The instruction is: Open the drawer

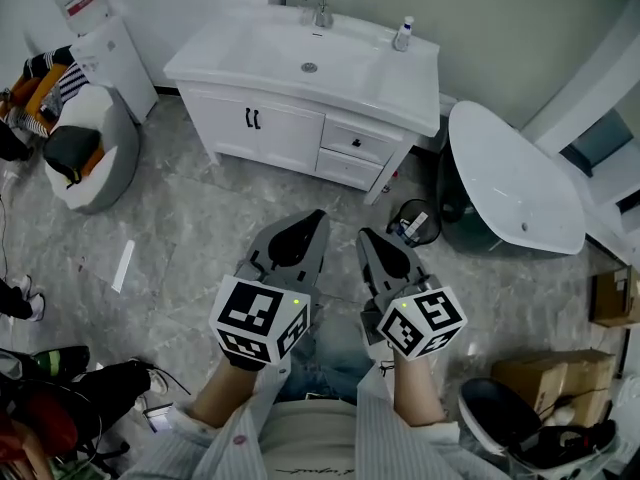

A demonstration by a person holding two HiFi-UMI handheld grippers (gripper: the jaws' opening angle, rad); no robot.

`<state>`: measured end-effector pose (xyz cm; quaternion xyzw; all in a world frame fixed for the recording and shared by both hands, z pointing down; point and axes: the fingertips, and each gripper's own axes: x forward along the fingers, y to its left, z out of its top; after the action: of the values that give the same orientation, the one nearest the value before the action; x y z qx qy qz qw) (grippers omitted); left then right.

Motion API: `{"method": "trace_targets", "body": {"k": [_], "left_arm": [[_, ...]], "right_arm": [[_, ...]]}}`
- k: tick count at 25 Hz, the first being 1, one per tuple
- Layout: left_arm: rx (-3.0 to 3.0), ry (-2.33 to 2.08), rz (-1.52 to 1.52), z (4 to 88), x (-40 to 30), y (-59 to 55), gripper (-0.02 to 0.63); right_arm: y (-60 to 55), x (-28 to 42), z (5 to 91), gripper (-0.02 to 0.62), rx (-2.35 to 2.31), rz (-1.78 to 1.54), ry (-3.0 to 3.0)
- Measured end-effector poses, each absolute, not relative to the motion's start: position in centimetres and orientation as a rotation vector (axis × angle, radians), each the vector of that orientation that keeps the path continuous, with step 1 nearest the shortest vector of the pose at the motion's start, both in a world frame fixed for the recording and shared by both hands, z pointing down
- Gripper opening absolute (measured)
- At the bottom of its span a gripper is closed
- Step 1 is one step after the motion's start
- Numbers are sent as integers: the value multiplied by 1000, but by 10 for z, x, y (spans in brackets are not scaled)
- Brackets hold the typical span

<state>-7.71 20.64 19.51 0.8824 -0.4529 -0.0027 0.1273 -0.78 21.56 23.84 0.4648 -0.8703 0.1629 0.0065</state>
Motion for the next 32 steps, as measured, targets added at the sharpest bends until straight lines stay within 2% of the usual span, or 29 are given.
{"method": "trace_targets", "body": {"k": [13, 32], "left_arm": [[2513, -1346, -6, 213, -98, 157, 15], [2496, -1363, 45, 213, -42, -35, 15]], "right_arm": [[166, -8, 255, 5, 1476, 563, -2681], [-29, 45, 256, 5, 1443, 627, -2670]]}}
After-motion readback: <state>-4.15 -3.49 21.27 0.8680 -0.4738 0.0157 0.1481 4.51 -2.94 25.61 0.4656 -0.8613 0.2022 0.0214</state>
